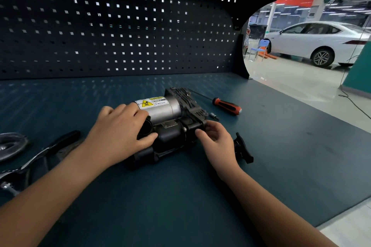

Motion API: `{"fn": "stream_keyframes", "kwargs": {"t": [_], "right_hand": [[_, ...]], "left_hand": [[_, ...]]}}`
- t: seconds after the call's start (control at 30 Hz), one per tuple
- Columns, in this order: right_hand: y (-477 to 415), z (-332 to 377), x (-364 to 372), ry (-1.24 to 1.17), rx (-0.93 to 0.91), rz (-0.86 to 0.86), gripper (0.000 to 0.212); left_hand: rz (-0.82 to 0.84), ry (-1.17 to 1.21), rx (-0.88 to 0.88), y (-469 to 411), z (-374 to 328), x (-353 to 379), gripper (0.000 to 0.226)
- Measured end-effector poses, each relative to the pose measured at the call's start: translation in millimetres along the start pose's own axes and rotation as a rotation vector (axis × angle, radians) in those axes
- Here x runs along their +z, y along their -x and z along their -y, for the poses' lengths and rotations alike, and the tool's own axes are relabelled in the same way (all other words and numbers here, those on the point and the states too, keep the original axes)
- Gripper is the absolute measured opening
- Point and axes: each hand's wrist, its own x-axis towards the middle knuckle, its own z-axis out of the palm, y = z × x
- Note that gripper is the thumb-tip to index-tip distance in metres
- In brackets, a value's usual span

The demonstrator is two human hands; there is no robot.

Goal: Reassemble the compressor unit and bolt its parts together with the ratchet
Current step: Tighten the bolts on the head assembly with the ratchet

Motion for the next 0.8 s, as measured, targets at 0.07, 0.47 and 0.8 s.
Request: {"fn": "stream_keyframes", "kwargs": {"t": [0.07, 0.47, 0.8], "right_hand": [[-2.1, -1.6, 0.0, 0.002, -0.002, -0.018, 0.022], [-4.0, -3.3, 0.0, -0.002, -0.031, -0.056, 0.019], [0.7, 2.2, 1.5, 0.039, -0.034, -0.036, 0.043]], "left_hand": [[0.055, -0.061, 0.014, -2.2, 2.8, -3.2, 0.058], [-0.078, 0.159, 0.285, -35.1, -51.5, 11.5, 0.027], [-0.070, 0.131, 0.168, -37.6, -49.0, 13.2, 0.033]]}}
